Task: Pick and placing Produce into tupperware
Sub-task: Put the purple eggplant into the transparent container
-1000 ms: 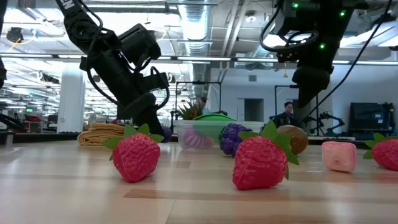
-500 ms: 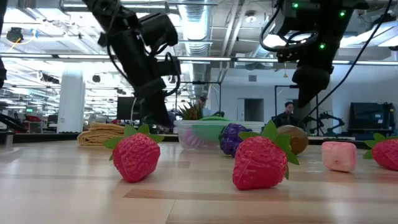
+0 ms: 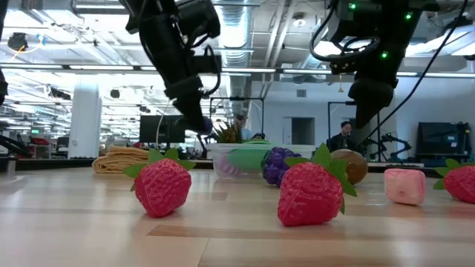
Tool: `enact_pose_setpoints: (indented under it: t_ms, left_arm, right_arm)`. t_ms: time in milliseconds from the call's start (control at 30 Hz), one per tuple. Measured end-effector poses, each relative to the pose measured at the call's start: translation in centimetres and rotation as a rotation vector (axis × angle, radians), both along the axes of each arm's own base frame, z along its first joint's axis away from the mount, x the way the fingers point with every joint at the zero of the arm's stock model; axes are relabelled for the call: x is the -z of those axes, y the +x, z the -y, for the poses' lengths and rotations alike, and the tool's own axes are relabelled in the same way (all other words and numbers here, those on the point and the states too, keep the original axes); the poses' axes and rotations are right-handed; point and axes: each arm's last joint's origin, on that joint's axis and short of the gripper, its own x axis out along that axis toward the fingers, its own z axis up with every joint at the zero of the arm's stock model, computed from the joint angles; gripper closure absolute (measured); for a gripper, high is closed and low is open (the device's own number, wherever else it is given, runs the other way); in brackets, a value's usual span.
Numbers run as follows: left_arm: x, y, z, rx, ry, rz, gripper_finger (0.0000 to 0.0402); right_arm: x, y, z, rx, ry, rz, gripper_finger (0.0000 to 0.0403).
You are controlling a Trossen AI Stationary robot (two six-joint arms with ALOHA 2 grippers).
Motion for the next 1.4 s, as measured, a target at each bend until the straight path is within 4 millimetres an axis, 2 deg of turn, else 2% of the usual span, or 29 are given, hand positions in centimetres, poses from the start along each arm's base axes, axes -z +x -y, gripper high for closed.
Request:
enact_pose_setpoints:
  t_ms: [233, 467, 833, 1167, 1400]
  left_arm:
    - [-1.6, 1.0, 0.5, 0.052, 0.024, 0.05, 0.0255]
    - [-2.1, 1.6, 0.7, 0.111, -0.009, 0.125, 0.0255]
    - [-3.1, 3.4, 1.1, 0.304, -0.067, 0.328, 0.0255]
    - [0.4, 5.6, 0.5, 0.339, -0.068, 0.316, 0.0255]
    - [1.7, 6.0, -1.0, 0.323, -0.084, 0.314, 0.0255]
  right_arm:
    - [0.0, 0.0, 0.0, 0.0, 0.0, 0.0, 0.0117]
    - [0.0, 0.0, 0.0, 0.0, 0.0, 0.0, 0.0117]
    - [0.0, 0.0, 0.0, 0.008, 0.004, 0.007, 0.0117]
    - [0.0, -0.1, 0.0, 0.016, 0.007, 0.005, 0.0117]
    - [0.0, -0.1, -0.2, 0.009, 0.006, 0.003, 0.0117]
